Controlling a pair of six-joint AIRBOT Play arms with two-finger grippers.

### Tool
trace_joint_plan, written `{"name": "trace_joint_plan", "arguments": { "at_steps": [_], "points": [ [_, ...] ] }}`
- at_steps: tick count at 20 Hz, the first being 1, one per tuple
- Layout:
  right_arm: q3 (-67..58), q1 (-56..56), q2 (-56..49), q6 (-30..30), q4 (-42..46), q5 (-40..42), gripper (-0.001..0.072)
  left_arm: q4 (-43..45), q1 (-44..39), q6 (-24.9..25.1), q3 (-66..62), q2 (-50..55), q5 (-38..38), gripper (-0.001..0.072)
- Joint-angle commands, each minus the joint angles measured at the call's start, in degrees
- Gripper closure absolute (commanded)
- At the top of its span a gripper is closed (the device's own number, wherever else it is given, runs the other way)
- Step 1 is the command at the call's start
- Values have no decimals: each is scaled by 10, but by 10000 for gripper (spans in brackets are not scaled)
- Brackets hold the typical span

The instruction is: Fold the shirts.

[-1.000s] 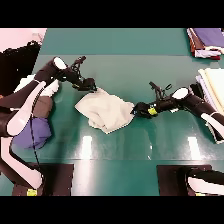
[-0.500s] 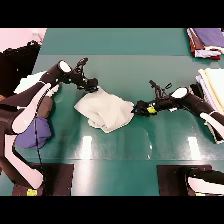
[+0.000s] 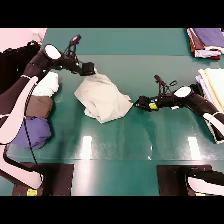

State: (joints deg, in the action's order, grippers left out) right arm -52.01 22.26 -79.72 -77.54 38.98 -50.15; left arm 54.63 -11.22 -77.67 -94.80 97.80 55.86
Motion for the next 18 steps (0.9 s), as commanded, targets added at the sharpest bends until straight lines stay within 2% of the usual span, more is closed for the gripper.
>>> {"name": "trace_joint_plan", "arguments": {
  "at_steps": [1,4,6,7,8,9,12,15,18],
  "points": [
    [0,-3,-25,-8,-19,-8,295,10,1,2,-18,-16,33,681],
    [-16,17,-81,34,-66,20,295,18,1,1,-18,-15,53,681],
    [-57,32,-125,37,-70,20,297,19,1,1,-19,-15,57,680],
    [-78,38,-143,37,-68,22,339,18,1,1,-19,-15,64,681],
    [-101,43,-159,37,-61,21,533,19,1,1,-19,-15,72,681],
    [-119,44,-168,37,-47,20,687,22,1,1,-19,-16,80,681],
    [-163,34,-143,36,20,-10,694,80,1,-5,-40,-38,100,682],
    [-213,-1,-56,31,108,-76,695,133,1,-15,-92,-107,98,681],
    [-285,-49,52,30,155,-162,695,141,1,-14,-147,-193,110,681]
  ]
}}
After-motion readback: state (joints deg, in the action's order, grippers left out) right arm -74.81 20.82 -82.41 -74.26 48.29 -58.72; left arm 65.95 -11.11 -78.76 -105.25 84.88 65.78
